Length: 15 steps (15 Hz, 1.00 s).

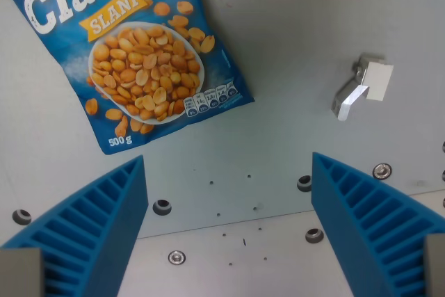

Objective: Move in base positive y

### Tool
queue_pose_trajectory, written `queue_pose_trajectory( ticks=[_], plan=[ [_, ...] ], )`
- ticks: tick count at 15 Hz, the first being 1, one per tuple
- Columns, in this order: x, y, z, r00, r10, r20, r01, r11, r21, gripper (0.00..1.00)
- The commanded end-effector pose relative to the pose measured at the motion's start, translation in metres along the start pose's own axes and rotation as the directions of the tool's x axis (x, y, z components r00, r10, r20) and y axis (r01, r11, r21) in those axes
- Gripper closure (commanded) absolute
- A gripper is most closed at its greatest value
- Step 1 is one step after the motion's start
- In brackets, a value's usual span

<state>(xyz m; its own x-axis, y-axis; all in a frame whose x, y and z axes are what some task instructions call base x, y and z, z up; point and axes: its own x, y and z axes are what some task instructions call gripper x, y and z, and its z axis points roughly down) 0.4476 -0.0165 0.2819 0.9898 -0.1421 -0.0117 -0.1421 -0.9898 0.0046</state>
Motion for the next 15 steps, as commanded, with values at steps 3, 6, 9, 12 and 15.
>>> queue_pose_trajectory(
  ticks=[3, 6, 9, 12, 15],
  plan=[
    [-0.004, -0.015, -0.002, 1.000, 0.000, -0.005, 0.000, 1.000, 0.001, 0.00],
    [-0.008, -0.030, -0.002, 1.000, 0.000, -0.005, 0.000, 1.000, 0.001, 0.00],
    [-0.012, -0.045, -0.002, 1.000, 0.000, -0.005, 0.000, 1.000, 0.001, 0.00],
    [-0.016, -0.060, -0.002, 1.000, 0.000, -0.005, 0.000, 1.000, 0.001, 0.00],
    [-0.020, -0.075, -0.002, 1.000, 0.000, -0.005, 0.000, 1.000, 0.001, 0.00]
  ],
)
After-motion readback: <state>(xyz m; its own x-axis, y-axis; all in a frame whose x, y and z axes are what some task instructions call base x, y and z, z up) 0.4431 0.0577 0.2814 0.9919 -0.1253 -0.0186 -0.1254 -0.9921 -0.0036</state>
